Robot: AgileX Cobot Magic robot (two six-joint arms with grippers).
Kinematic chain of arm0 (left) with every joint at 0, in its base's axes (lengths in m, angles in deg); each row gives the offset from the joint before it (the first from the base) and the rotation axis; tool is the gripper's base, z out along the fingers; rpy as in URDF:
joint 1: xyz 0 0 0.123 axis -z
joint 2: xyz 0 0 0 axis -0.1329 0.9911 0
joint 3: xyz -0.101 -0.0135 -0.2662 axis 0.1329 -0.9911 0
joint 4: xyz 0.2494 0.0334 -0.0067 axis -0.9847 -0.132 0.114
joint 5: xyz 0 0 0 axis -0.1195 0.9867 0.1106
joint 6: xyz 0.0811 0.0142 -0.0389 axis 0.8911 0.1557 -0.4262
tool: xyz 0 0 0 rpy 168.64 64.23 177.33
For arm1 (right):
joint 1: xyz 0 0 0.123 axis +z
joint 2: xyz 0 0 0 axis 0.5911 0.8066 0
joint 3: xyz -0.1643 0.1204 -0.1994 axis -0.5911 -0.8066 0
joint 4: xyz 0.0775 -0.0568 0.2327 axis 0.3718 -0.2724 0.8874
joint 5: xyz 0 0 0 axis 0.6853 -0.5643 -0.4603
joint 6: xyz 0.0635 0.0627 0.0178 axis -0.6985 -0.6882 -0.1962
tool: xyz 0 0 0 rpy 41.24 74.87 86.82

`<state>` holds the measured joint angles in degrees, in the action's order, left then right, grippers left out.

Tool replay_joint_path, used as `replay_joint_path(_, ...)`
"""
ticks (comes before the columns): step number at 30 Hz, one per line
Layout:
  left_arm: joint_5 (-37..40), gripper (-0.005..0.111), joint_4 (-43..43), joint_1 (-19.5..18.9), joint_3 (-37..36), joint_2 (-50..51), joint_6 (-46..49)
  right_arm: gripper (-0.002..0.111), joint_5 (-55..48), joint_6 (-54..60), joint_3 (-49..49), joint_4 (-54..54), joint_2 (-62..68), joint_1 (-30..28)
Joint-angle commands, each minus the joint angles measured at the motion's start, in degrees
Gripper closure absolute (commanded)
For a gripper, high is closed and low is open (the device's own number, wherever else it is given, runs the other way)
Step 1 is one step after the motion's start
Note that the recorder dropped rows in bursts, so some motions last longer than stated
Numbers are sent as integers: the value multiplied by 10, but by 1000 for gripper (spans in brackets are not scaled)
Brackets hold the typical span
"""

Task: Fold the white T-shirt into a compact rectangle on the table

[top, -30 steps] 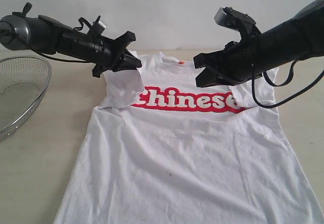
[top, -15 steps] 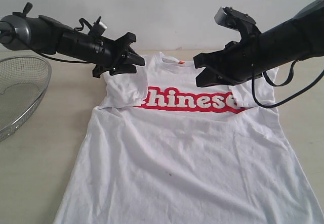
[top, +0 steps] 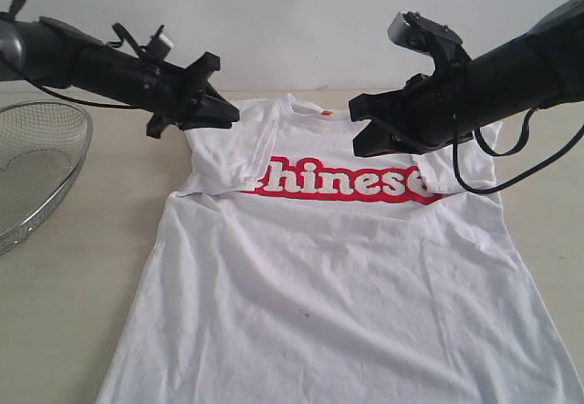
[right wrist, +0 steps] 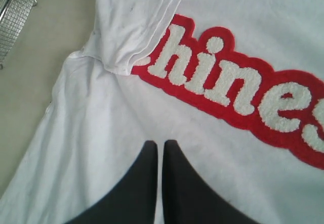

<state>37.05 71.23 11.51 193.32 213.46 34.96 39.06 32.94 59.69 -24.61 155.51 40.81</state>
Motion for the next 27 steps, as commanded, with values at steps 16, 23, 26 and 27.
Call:
replay_joint_path(16,117,102,-240,-48,-139,-261,-77,108,-100,-194,-7,-241,-130,-58)
replay_joint_path(23,34,102,-192,-47,-280,-367,-85,108,-84,-187,-99,-264,-202,-74)
replay_joint_path(26,28,102,-135,-46,-322,-395,-77,108,-71,-178,-134,-253,-221,-74)
replay_joint_path(27,39,102,-120,-45,-334,-402,-69,108,-72,-171,-142,-239,-228,-74)
